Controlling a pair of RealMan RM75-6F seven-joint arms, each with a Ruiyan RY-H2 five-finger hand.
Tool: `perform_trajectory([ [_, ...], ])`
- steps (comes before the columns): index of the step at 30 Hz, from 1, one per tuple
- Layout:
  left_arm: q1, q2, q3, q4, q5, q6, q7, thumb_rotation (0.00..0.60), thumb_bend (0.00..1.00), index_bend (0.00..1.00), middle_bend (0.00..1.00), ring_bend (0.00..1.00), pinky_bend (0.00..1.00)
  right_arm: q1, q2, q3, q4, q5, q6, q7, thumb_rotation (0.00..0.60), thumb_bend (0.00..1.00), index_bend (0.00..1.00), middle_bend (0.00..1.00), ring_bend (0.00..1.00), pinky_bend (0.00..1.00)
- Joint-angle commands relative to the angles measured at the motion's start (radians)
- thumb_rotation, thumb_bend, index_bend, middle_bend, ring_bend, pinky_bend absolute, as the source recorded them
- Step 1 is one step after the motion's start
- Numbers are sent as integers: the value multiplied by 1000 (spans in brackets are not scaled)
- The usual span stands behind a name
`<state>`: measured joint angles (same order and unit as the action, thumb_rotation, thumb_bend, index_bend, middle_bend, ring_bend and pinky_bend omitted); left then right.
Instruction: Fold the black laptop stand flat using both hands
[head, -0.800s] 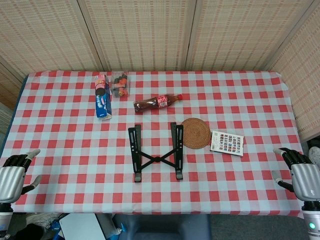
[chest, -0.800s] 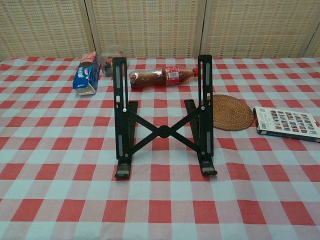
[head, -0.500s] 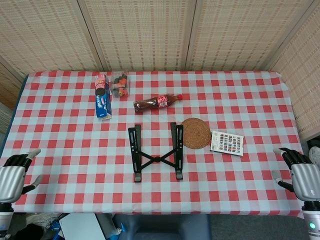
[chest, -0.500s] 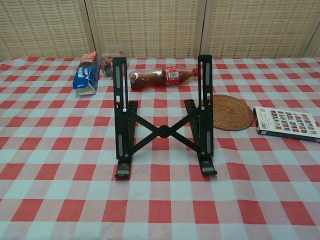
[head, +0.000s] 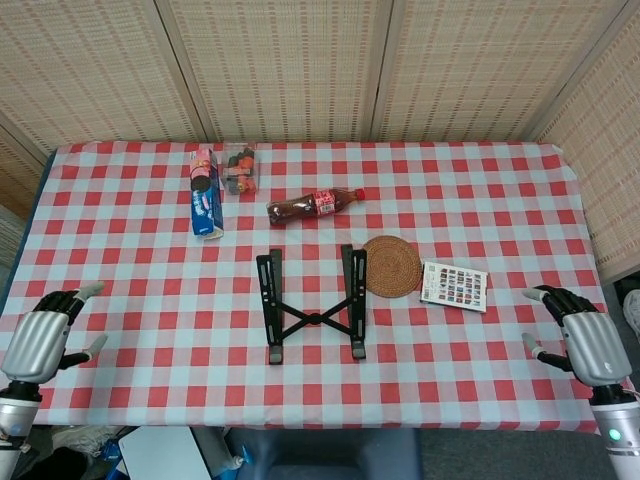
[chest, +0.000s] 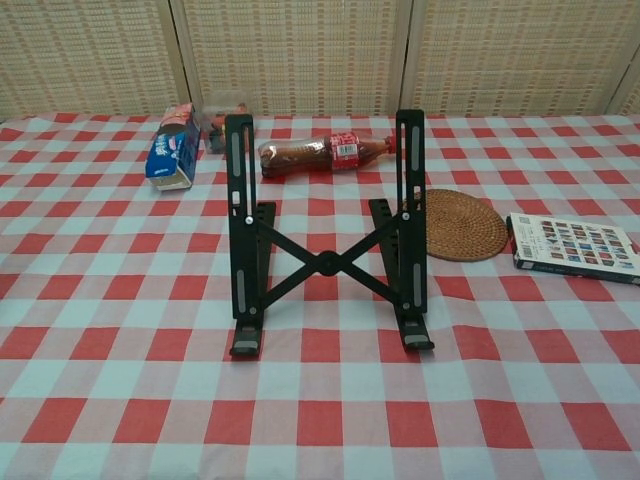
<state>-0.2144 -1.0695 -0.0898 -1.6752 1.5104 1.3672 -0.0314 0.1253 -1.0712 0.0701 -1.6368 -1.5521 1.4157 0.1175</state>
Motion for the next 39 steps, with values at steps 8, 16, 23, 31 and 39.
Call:
perform_trajectory([
  [8,-143,7,-59,38,-27,-171,-225,452,242,158,273,268,232,128,15,29,-92,60,-197,68,600,147,220,222,160,286],
  [16,-228,-15,-86,79,-46,-265,-348,246,242,137,273,267,232,218,-8,41,-133,81,-334,199,600,51,130,154,55,170],
  [23,-292,-50,-92,144,-50,-335,-468,183,241,133,273,267,232,297,-65,60,-131,110,-444,374,600,3,83,105,11,101],
  [31,-358,-78,-91,207,-49,-411,-577,160,241,133,273,267,232,368,-170,88,-72,137,-510,501,600,0,61,57,0,18],
  [39,-406,-104,-84,262,-58,-467,-629,161,241,132,273,267,232,428,-286,110,5,178,-562,577,600,0,61,57,0,1],
])
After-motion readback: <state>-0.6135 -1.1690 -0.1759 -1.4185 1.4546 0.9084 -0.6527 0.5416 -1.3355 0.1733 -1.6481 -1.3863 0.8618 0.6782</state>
